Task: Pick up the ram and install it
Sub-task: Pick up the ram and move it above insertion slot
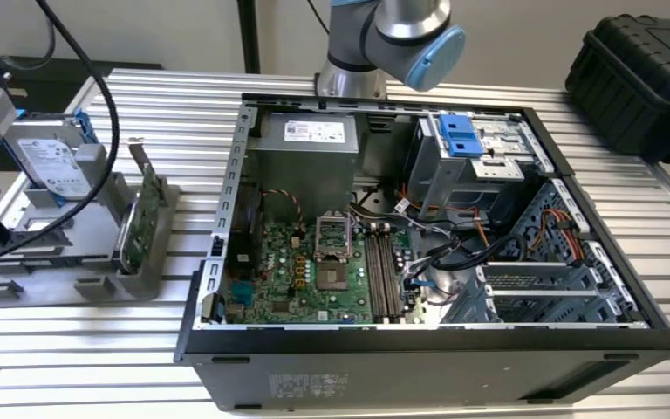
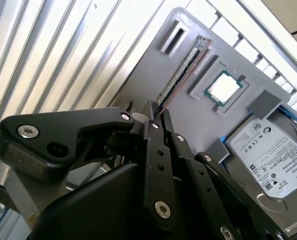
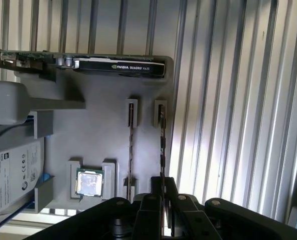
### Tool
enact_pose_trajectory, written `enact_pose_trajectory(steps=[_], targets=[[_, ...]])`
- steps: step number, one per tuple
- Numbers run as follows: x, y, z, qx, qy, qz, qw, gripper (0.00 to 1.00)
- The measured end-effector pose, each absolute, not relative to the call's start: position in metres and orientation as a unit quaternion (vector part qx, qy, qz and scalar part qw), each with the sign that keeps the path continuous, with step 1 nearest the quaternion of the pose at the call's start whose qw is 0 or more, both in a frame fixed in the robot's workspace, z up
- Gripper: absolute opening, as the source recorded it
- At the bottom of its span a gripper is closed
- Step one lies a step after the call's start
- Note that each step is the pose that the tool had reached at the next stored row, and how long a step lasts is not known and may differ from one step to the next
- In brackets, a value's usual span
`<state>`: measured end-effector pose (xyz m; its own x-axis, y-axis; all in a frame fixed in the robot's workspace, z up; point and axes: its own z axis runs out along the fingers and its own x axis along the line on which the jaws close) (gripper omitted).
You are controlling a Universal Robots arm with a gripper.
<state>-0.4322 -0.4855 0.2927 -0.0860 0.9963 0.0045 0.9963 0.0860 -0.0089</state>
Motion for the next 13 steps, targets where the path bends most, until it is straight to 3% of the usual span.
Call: enact_pose_trajectory(steps=[13], targets=[[-0.432,-0.485,0.314,-0.676,-0.737,0.002,0.004,0.00]])
